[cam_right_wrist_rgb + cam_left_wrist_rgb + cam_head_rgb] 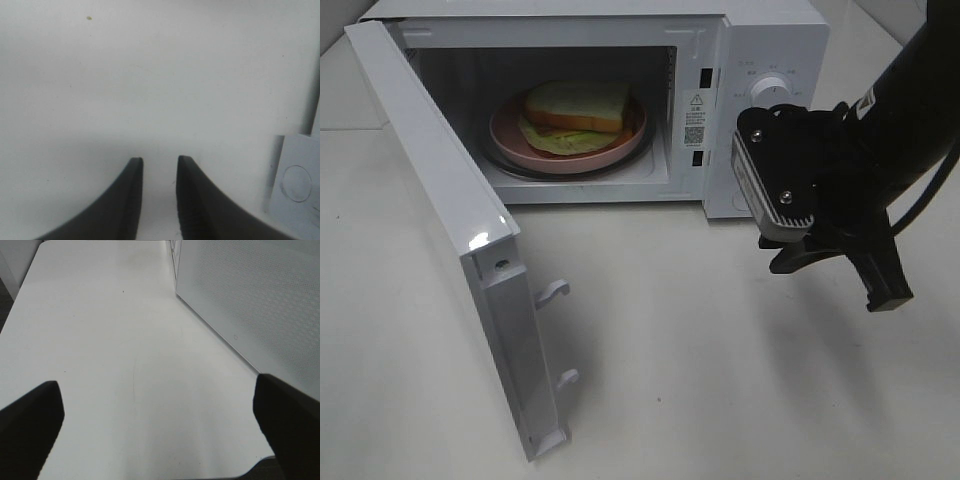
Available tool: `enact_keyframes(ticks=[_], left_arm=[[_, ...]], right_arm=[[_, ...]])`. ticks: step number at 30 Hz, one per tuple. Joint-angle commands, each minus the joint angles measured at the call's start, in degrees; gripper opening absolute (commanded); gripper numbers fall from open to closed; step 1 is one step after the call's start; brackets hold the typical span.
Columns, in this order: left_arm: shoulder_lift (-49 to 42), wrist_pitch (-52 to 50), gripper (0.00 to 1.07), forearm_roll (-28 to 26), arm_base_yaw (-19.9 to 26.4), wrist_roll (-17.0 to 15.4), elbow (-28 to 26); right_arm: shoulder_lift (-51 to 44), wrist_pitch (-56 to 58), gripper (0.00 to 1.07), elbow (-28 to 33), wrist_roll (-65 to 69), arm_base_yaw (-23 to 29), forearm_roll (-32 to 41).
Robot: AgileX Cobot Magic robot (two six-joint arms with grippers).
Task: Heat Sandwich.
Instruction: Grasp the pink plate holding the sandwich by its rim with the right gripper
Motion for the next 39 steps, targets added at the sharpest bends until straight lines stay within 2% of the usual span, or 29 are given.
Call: enact_keyframes(ticks=[1, 4, 7, 8, 11, 14, 20, 24, 39], left_arm=[[-0.9, -0.7, 0.98, 0.0, 0.2, -0.3, 0.0], [-0.9, -0.7, 0.98, 0.0, 0.2, -0.3, 0.0], [-0.9, -0.7, 0.98, 0.0, 0.2, -0.3, 0.0], [-0.9, -0.7, 0.98, 0.0, 0.2, -0.3, 0.0], [-0.9, -0.7, 0.98, 0.0, 0.2, -0.3, 0.0], [-0.9, -0.7, 0.98, 0.0, 0.2, -0.3, 0.0], [-0.9, -0.7, 0.98, 0.0, 0.2, -0.3, 0.0], [-0.9, -0.7, 0.98, 0.0, 0.2, -0.3, 0.0], [-0.9, -0.7, 0.98, 0.0, 0.2, -0.3, 0.0]], right_arm=[[-0.4, -1.4, 0.45, -0.3, 0.6, -0.1, -2.0], [-0.4, -1.4, 0.54, -0.3, 1.9, -0.1, -2.2], [-0.4, -1.4, 0.72, -0.3, 4.7, -0.1, -2.3], [-0.4, -1.4, 0.72, -0.3, 4.7, -0.1, -2.3], [-0.4, -1.7, 0.82, -0.3, 6.1, -0.1, -2.7], [-0.4, -2.2, 0.83, -0.3, 6.8, 0.1, -3.8], [-0.3, -4.7, 0.81, -0.3, 12.3, 3.6, -12.7], [0.5, -5.5, 0.81, -1.4, 15.5, 5.0, -16.2], [9.1, -6.6, 0.81, -12.2, 18.3, 9.3, -17.5]])
